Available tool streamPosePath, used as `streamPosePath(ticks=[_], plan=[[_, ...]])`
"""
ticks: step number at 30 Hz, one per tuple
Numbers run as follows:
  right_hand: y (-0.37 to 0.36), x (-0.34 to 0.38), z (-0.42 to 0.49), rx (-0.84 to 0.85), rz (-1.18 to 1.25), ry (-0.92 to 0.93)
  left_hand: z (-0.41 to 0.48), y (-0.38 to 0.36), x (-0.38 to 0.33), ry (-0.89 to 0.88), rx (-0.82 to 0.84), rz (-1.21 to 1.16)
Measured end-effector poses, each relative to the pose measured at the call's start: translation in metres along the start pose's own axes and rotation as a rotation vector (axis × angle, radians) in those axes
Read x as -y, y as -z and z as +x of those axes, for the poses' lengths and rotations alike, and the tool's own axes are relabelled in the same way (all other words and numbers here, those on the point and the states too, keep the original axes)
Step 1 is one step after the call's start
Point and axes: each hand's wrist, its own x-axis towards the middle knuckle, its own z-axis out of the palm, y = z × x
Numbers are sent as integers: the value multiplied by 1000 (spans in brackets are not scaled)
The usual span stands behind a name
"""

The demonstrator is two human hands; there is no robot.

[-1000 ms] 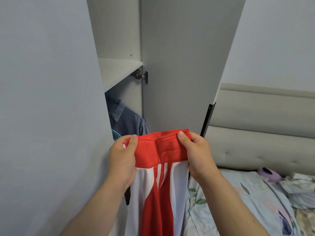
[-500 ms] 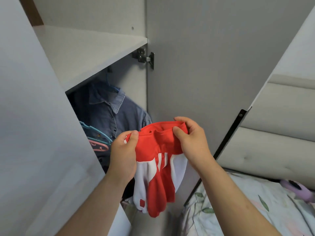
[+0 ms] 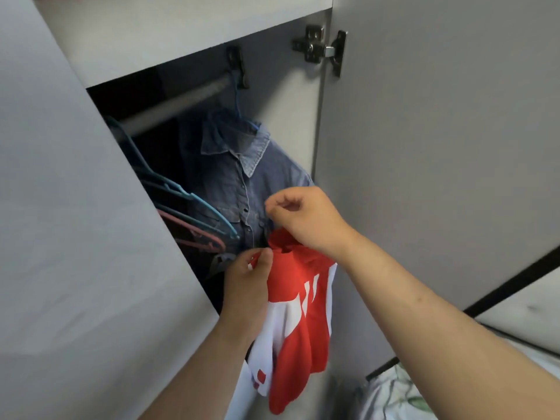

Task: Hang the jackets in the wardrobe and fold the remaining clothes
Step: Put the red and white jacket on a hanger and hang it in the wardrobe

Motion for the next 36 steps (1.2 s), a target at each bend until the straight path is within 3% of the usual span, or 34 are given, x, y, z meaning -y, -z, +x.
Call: streamPosePath(ticks=[5,11,19,24,36], plan=[[-36,16,30,158,-107,26,-3,4,8,-11,2,86],[-61,18,46,203,-394,31,-10,8,8,-6,22,109],[-76,23,51,119,-539,107,-17,15,-1,0,58,134],[-65,28,50,-30,-572,141,-20,17,-6,-2,45,131],[16,15,-7,-162,-664,24,-29,9,-8,13,60,155]])
